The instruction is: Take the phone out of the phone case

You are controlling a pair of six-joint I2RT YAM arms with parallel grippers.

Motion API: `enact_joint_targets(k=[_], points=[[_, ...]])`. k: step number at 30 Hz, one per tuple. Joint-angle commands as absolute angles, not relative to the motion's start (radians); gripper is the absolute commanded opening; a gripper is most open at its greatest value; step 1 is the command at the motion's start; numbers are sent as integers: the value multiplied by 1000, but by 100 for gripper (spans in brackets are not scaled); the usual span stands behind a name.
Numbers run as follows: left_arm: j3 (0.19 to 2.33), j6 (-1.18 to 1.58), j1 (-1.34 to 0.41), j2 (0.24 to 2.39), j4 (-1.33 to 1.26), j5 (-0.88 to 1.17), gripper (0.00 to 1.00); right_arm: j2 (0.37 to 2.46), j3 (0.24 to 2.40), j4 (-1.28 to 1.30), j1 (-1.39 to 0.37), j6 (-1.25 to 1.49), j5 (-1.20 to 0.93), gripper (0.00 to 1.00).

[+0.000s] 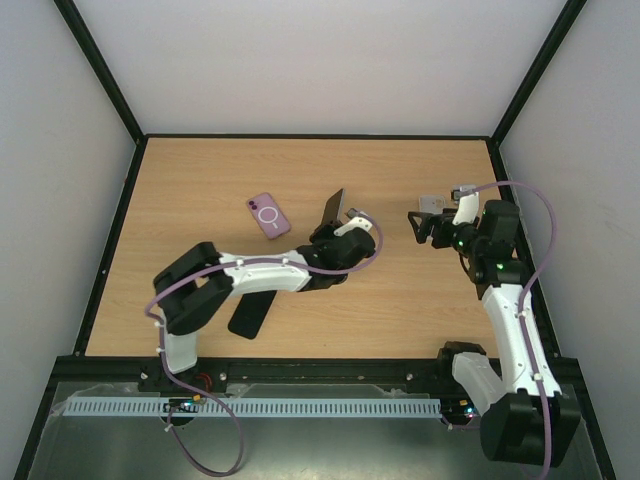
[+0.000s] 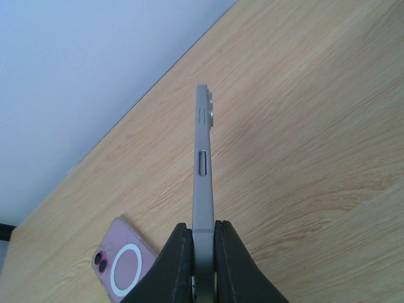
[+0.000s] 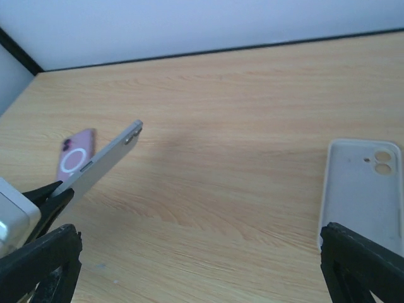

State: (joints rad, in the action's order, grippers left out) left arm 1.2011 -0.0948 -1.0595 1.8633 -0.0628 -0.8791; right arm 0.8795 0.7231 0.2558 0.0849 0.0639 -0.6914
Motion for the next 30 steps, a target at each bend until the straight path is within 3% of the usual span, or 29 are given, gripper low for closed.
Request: enact_joint_targets(k=[1,8,12,13,17,27,30], points=[[1318,-177,-1055,1976,-6,-993,3,917,713,265,86,49,-583,100],[1461,-112,-1081,2157,188,-1085,3,835,649,214,85,51,-590,100],[1460,-67,-1084,2177,203,-967,7,813,634,194,85,69,-606,100],[1462,-55,-1083,2178,207,-934,12,814,634,193,85,72,-611,100],[1473,28,-1077,2168,253,-816,50,812,626,191,85,70,-601,100],[1225,291,-987,1793,186,-594,88,808,621,189,85,62,-579,99],[1181,445,-862,1696,237,-498,92,812,623,189,86,60,-584,100]])
